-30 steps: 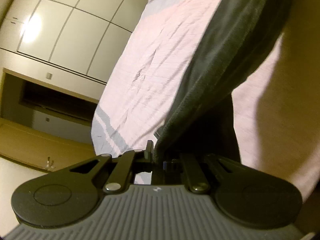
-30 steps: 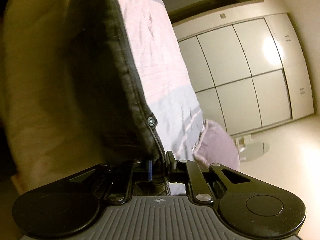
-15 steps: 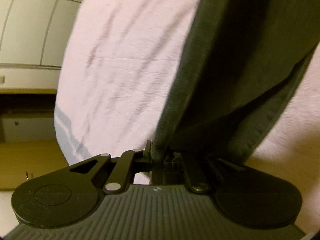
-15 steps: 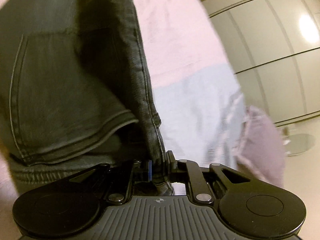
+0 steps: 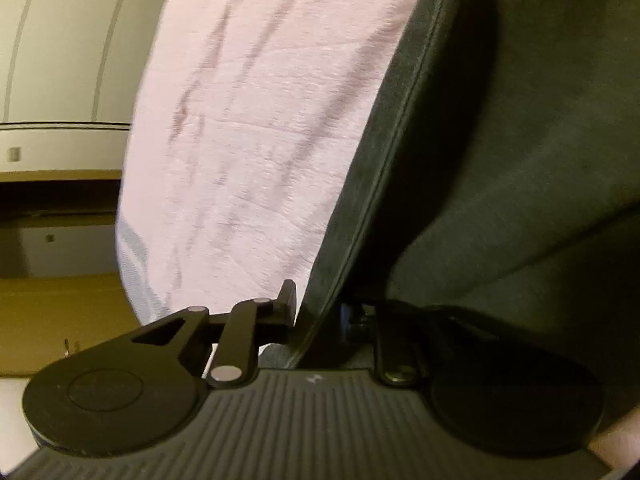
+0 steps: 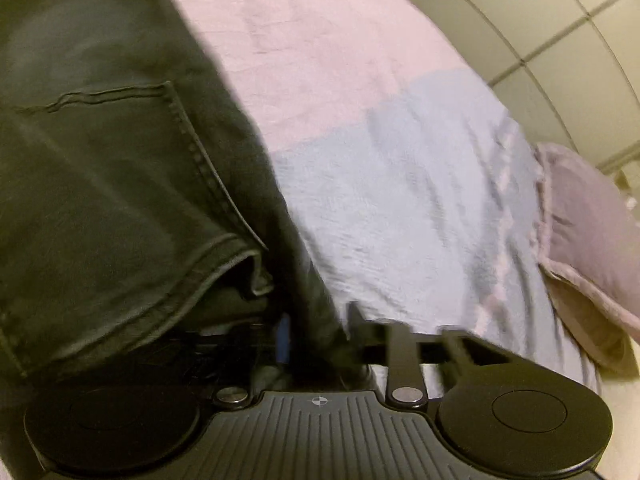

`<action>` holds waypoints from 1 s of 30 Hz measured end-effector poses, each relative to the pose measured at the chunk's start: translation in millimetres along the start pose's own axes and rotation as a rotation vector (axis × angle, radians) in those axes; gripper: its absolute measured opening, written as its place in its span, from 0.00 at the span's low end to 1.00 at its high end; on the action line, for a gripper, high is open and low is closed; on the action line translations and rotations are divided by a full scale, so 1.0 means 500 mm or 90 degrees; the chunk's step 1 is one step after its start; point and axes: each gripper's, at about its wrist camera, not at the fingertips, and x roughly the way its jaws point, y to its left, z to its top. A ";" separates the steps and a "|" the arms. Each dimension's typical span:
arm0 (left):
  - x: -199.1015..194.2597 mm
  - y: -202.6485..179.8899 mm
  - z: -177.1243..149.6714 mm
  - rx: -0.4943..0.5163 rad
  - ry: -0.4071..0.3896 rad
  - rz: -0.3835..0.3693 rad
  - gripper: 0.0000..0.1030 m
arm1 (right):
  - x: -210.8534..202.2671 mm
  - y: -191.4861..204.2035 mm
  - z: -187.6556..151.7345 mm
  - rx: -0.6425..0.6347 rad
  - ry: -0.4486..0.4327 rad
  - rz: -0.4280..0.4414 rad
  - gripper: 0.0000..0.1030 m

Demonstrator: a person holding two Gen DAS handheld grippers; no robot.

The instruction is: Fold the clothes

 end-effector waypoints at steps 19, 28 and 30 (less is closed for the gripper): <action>-0.399 -0.134 -0.107 -0.082 -0.374 -0.064 0.37 | -0.329 0.349 -0.118 0.025 -0.142 -0.102 0.52; -0.535 -0.384 0.002 0.053 -0.507 -0.079 0.41 | -0.181 0.388 -0.141 -0.140 -0.072 -0.208 0.52; -0.533 -0.399 0.029 0.059 -0.512 -0.079 0.41 | -0.135 0.370 -0.143 -0.170 -0.071 -0.215 0.51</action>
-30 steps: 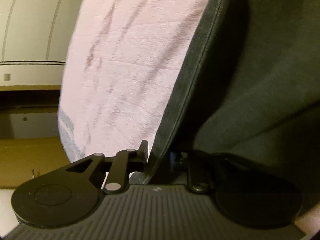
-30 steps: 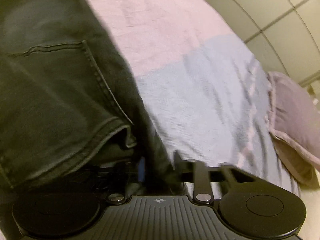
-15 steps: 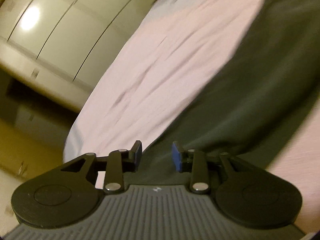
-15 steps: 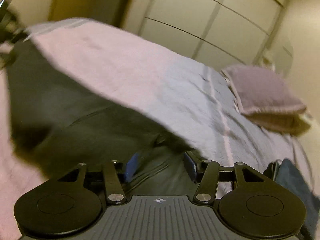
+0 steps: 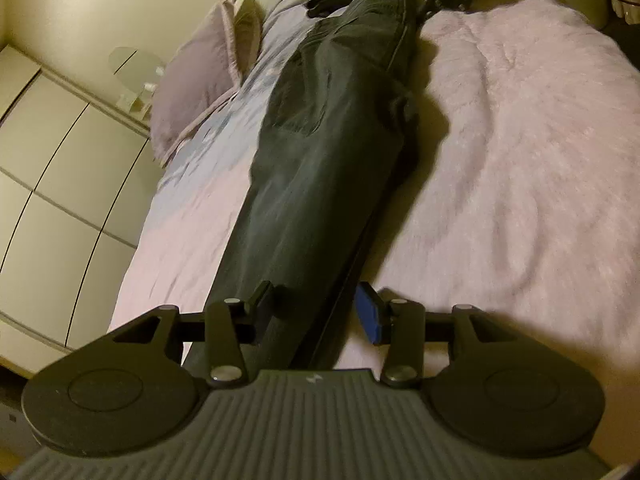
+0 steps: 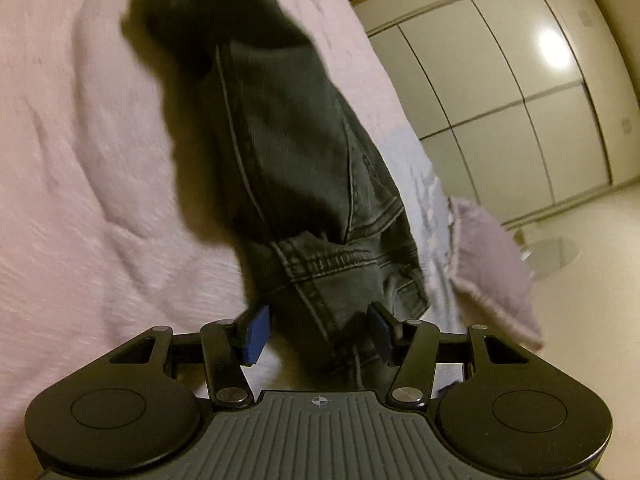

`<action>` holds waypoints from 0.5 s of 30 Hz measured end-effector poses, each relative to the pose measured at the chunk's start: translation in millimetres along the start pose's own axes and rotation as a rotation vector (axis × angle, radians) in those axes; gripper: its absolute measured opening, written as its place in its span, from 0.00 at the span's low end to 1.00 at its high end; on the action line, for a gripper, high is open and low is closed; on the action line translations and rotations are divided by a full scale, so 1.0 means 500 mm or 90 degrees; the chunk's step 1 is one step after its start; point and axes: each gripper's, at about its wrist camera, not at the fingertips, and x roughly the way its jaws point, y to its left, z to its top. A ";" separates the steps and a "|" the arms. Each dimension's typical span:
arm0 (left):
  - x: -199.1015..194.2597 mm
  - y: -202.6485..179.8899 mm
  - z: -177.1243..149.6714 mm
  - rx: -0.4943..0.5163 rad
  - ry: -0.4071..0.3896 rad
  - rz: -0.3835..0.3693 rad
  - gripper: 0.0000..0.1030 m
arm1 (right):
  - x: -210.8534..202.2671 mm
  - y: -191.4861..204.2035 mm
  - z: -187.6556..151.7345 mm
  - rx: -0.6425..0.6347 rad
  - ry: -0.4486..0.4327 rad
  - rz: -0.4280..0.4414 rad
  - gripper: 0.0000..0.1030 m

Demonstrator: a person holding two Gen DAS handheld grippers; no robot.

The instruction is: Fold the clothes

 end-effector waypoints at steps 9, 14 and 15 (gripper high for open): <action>-0.031 0.030 -0.016 -0.044 0.000 -0.001 0.41 | 0.043 -0.104 -0.091 -0.045 -0.015 -0.018 0.24; -0.075 0.052 -0.096 -0.093 0.056 0.023 0.41 | 0.074 -0.083 -0.074 -0.044 0.017 0.018 0.26; -0.094 0.062 -0.121 -0.104 0.071 0.031 0.41 | 0.061 -0.073 -0.070 -0.049 0.021 0.012 0.27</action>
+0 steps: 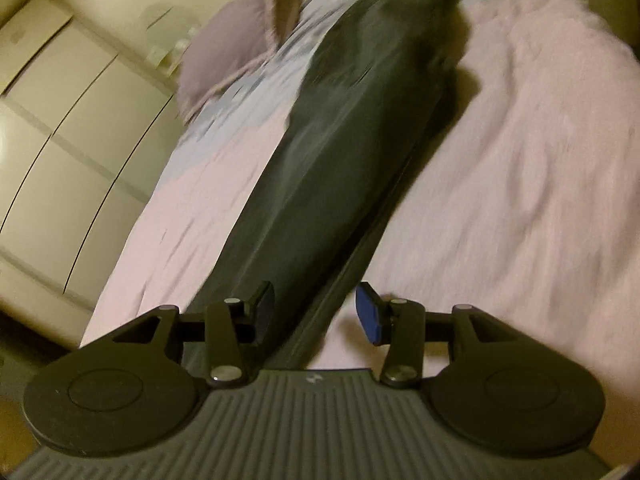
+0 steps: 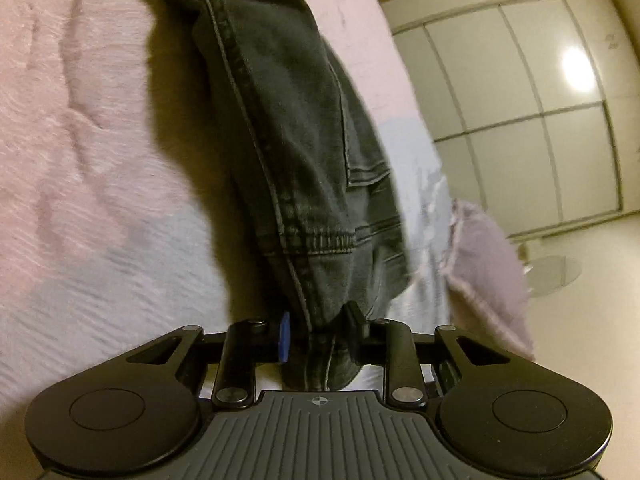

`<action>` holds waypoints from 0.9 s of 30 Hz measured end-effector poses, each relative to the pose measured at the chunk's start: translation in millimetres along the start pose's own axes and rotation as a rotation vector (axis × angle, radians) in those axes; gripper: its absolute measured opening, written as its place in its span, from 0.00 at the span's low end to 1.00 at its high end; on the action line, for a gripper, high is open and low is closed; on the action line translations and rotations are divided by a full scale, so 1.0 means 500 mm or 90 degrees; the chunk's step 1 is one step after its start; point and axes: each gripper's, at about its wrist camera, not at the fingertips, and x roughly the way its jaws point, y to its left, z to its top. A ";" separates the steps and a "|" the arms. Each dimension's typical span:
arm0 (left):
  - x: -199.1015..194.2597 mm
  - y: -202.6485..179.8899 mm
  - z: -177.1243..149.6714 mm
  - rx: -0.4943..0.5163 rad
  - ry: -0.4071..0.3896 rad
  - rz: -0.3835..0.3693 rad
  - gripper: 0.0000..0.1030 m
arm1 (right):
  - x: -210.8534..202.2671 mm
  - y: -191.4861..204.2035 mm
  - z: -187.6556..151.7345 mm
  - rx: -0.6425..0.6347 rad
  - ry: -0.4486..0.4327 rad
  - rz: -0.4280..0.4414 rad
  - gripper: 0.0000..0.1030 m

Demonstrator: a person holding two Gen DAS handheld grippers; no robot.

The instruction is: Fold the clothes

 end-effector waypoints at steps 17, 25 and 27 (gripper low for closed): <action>0.039 0.273 -0.456 0.080 0.221 0.196 0.41 | -0.198 0.057 0.452 0.171 -0.240 0.127 0.32; 0.118 0.275 -0.501 0.204 0.168 0.171 0.36 | -0.137 0.118 0.655 0.128 -0.304 0.199 0.32; 0.126 0.277 -0.506 0.223 0.171 0.186 0.11 | -0.128 0.149 0.685 0.104 -0.311 0.208 0.32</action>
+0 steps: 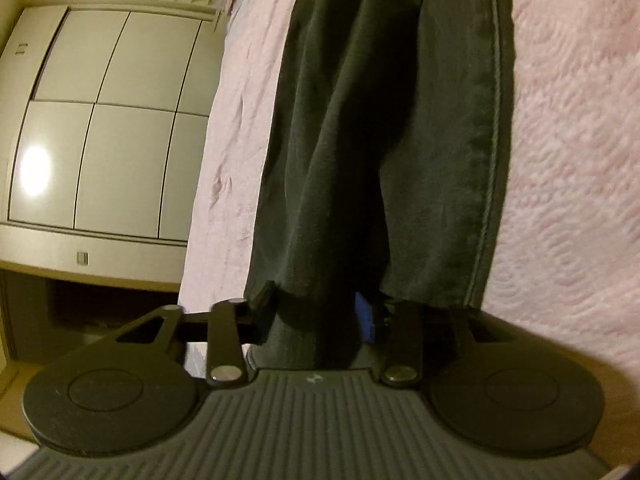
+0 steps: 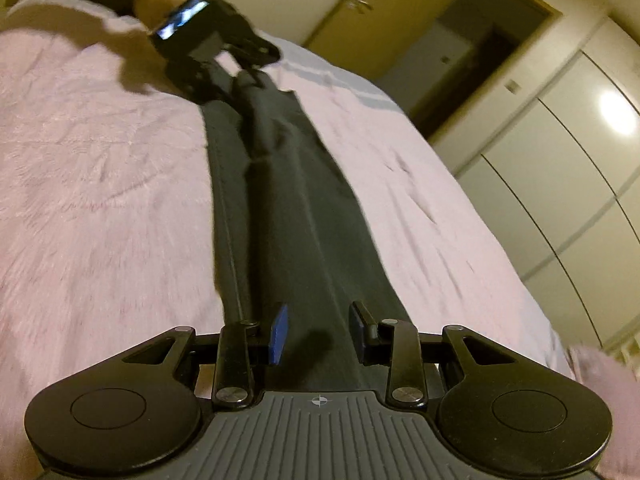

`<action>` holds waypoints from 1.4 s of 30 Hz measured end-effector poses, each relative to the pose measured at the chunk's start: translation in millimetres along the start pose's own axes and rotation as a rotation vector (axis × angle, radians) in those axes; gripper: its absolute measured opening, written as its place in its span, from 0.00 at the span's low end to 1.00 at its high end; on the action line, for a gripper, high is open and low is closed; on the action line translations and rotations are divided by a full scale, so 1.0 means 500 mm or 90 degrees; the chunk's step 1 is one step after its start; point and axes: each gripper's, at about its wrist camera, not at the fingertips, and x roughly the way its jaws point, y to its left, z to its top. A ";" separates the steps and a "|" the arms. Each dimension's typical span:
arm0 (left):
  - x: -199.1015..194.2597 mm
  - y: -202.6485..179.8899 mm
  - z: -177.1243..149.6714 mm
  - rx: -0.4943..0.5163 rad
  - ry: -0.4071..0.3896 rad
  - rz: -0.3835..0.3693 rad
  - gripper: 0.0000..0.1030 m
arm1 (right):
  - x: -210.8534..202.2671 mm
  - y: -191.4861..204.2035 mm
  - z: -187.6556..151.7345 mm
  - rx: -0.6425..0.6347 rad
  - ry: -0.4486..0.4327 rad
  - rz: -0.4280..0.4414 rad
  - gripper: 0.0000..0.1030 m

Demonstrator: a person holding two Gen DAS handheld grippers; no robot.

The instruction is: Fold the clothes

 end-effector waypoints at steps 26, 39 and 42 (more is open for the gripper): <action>-0.046 0.006 -0.026 -0.048 0.038 0.033 0.00 | 0.068 0.031 0.007 -0.036 0.040 0.010 0.43; -0.059 -0.021 -0.033 -0.049 0.105 0.011 0.05 | 0.002 0.003 -0.031 0.070 0.060 0.011 0.45; -0.097 -0.002 -0.030 -0.087 0.122 0.010 0.06 | -0.052 -0.001 -0.073 0.130 0.088 -0.001 0.47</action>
